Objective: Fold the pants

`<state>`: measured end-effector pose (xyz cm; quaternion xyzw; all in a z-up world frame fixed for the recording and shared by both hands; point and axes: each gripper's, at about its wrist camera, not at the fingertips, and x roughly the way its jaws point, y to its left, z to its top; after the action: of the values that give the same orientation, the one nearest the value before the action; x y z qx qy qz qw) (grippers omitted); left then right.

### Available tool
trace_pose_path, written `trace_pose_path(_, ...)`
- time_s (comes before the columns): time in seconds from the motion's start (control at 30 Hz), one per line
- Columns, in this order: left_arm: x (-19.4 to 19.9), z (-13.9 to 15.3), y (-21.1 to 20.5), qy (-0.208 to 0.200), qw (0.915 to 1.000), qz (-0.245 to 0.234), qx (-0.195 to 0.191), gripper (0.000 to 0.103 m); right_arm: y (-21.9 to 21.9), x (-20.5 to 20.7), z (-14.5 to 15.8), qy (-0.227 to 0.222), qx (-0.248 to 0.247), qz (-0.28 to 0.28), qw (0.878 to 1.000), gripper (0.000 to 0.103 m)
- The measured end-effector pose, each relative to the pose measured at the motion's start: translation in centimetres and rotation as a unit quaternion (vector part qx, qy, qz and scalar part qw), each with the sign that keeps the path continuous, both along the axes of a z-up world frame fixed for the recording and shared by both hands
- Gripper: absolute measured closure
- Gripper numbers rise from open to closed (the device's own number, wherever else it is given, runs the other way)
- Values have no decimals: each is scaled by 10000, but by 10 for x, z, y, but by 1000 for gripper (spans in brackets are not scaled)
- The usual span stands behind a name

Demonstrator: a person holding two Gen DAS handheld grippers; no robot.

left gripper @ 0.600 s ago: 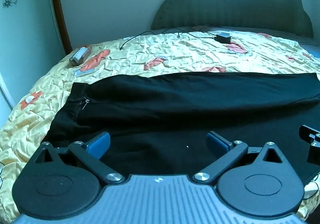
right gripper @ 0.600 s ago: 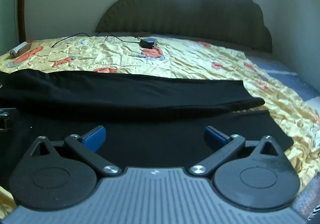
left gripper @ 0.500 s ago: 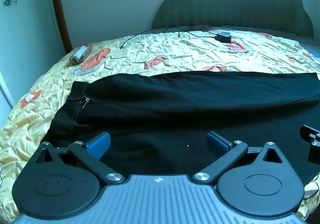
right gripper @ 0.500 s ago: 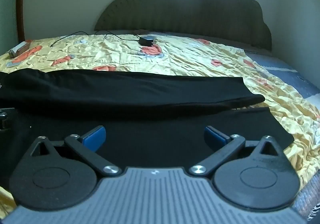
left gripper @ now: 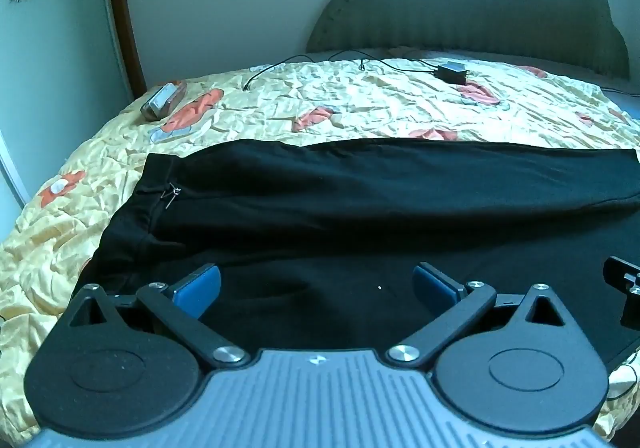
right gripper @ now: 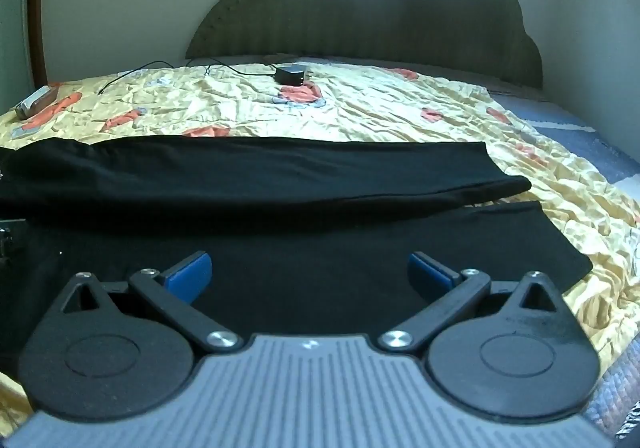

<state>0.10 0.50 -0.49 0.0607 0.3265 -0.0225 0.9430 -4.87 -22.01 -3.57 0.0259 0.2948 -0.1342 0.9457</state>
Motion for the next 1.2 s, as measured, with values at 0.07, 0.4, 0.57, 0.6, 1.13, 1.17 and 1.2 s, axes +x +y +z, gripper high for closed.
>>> trace_pose_path(0.07,0,0,0,-12,10000,-1,-7,0,1,0,0,15,1,-9,10000,0)
trace_pose_path(0.4,-3,2,-3,-51,10000,-59,-33,0,2,4,-2,92,10,-10,10000,0)
trace_pose_path(0.57,-3,4,-2,-43,9999,-65,-115,0,1,4,-2,100,21,-46,9999,0)
trace_pose_path(0.6,-3,4,-2,-49,9999,-64,-123,0,2,4,-3,91,19,-48,9999,0)
trace_pose_path(1.13,-2,3,2,-16,9997,-132,-214,0,-1,5,-6,124,69,-27,9999,0)
trace_pose_path(1.17,-2,3,2,-17,9997,-132,-222,0,-1,6,-6,124,47,-30,9999,0)
trace_pose_path(1.2,-1,3,4,-7,9997,-131,-216,0,0,5,-6,120,32,-44,9999,0)
